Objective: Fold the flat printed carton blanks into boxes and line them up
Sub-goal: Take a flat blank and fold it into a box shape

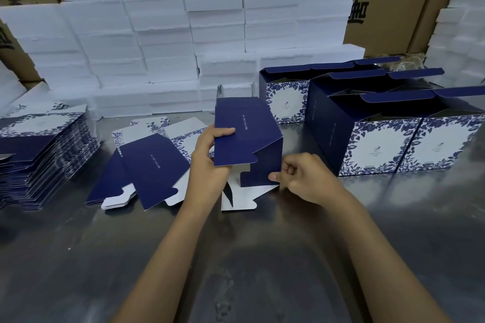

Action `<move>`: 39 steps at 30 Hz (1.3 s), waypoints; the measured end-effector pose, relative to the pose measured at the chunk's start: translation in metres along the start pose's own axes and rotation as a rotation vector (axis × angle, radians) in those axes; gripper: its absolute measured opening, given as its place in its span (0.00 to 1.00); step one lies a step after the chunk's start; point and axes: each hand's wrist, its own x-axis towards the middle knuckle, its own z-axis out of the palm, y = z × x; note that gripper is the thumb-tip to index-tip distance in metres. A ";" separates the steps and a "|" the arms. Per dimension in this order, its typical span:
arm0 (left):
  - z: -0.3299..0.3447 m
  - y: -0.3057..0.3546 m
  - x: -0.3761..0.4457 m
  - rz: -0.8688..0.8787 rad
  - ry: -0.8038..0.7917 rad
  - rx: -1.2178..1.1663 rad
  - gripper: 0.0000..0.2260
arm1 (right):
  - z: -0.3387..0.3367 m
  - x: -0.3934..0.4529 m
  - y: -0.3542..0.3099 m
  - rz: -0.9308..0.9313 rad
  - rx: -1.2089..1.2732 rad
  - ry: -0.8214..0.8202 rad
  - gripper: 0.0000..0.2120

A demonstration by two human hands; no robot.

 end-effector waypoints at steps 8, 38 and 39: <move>-0.002 -0.001 0.002 -0.008 -0.030 -0.007 0.20 | -0.001 -0.002 -0.004 -0.027 0.042 0.050 0.21; -0.029 0.023 0.005 -0.172 -0.442 0.222 0.39 | -0.009 -0.014 -0.041 -0.153 0.462 0.104 0.20; -0.030 0.023 0.005 -0.192 -0.477 0.211 0.41 | -0.007 -0.012 -0.041 -0.160 0.470 0.132 0.20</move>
